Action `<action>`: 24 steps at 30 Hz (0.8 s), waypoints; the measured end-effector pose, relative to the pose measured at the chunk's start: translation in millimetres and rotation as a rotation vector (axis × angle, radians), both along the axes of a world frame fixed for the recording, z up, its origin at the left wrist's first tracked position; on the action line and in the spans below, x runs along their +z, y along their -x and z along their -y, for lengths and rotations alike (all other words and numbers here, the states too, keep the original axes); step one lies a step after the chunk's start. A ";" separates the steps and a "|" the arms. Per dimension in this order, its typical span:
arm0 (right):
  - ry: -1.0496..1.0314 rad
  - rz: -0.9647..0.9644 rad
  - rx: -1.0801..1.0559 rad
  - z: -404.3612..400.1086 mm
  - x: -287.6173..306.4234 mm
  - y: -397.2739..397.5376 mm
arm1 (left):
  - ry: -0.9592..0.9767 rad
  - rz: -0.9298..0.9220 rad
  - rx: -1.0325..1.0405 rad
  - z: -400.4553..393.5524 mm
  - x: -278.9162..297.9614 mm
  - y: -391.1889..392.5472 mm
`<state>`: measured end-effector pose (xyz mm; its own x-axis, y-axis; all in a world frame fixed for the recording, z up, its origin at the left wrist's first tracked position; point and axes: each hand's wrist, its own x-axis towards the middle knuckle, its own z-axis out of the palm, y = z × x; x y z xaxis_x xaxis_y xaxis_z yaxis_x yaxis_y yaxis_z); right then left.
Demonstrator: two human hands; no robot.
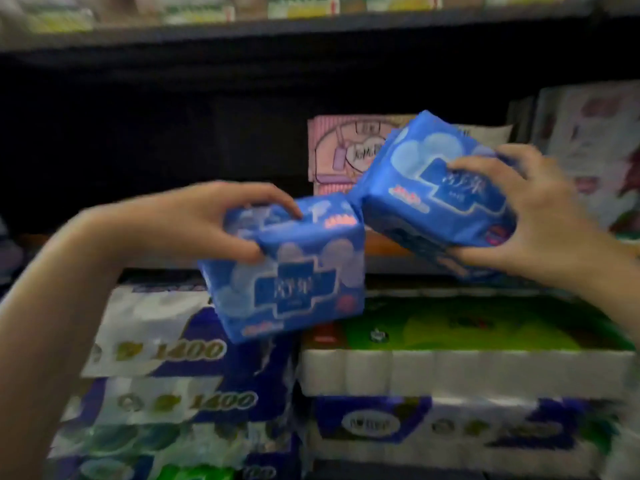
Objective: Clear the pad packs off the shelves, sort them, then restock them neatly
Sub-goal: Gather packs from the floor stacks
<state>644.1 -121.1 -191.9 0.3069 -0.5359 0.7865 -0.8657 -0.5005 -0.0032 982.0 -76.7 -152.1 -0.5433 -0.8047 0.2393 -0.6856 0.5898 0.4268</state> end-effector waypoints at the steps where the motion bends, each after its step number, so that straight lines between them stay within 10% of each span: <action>1: 0.086 0.014 -0.010 2.8 4.3 -9.9 | 0.034 -0.023 0.019 -0.9 11.4 -8.0; 12: 0.396 -0.199 0.034 102.1 45.3 -198.9 | -0.008 0.060 0.188 14.2 40.6 -89.7; 24: -0.054 -0.833 -0.076 180.5 30.2 -227.5 | -0.006 -0.007 0.257 48.9 33.0 -130.8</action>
